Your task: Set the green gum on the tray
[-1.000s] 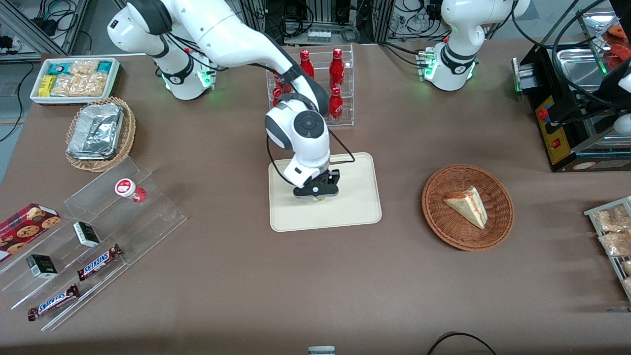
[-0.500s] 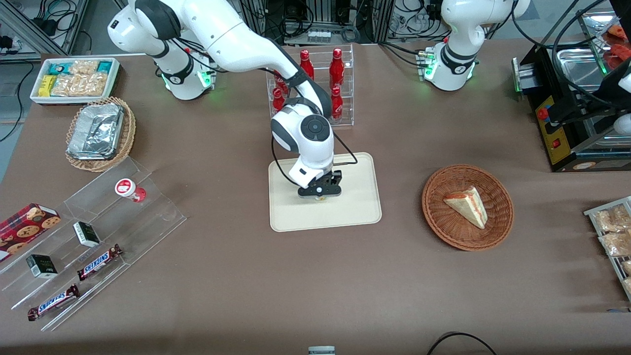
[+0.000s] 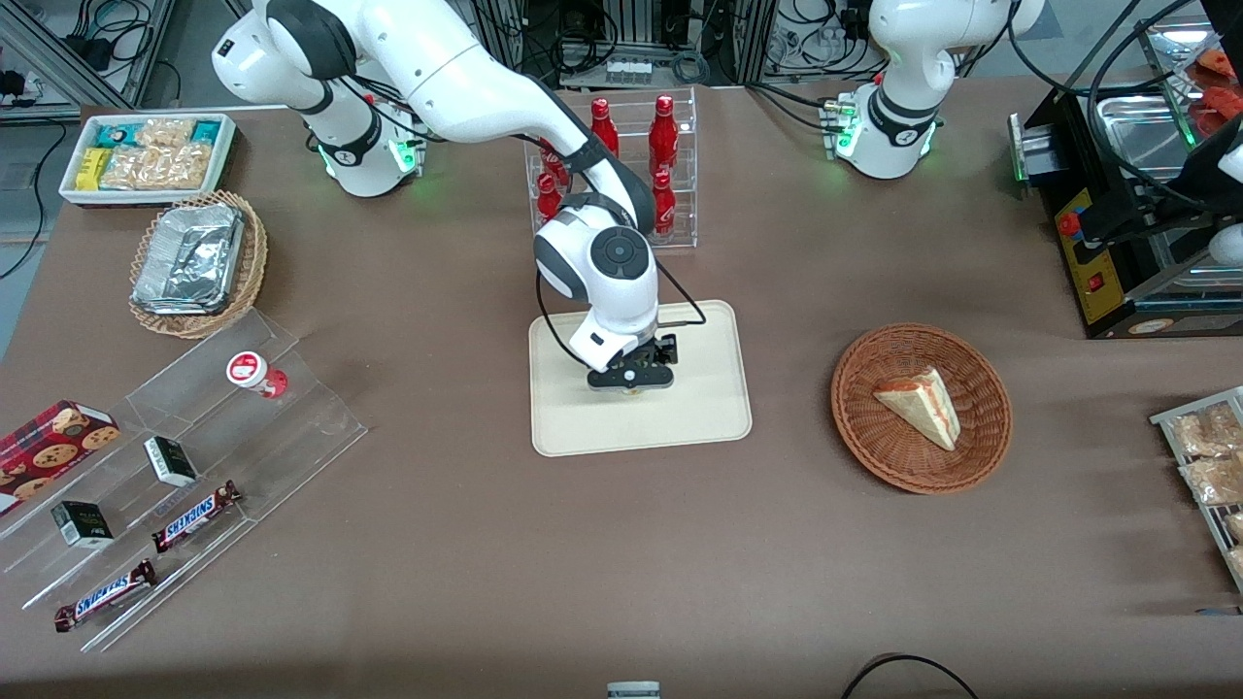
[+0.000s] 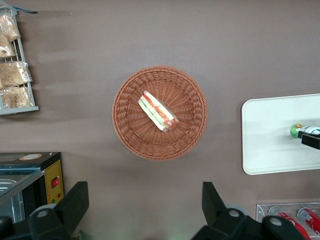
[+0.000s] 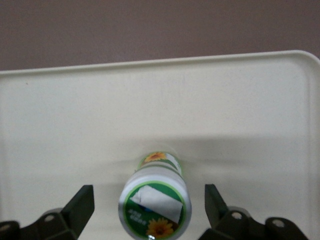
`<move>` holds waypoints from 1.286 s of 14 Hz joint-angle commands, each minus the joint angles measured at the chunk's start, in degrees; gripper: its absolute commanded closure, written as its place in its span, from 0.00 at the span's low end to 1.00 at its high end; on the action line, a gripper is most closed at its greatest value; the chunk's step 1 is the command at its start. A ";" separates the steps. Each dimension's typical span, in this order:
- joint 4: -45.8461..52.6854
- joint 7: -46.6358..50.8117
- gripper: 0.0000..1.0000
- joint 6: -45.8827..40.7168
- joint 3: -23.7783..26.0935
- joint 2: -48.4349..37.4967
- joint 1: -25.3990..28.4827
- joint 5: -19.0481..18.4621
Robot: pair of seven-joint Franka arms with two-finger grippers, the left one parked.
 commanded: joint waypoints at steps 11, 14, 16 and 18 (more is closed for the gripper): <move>-12.03 -14.16 0.00 -32.95 -0.35 -37.69 -18.58 1.36; -11.94 -21.01 0.00 -39.28 -0.44 -42.89 -26.31 0.57; -11.59 -26.46 0.00 -42.28 -0.35 -44.65 -32.37 0.31; -10.19 -31.74 0.00 -44.13 0.35 -45.27 -37.74 -1.53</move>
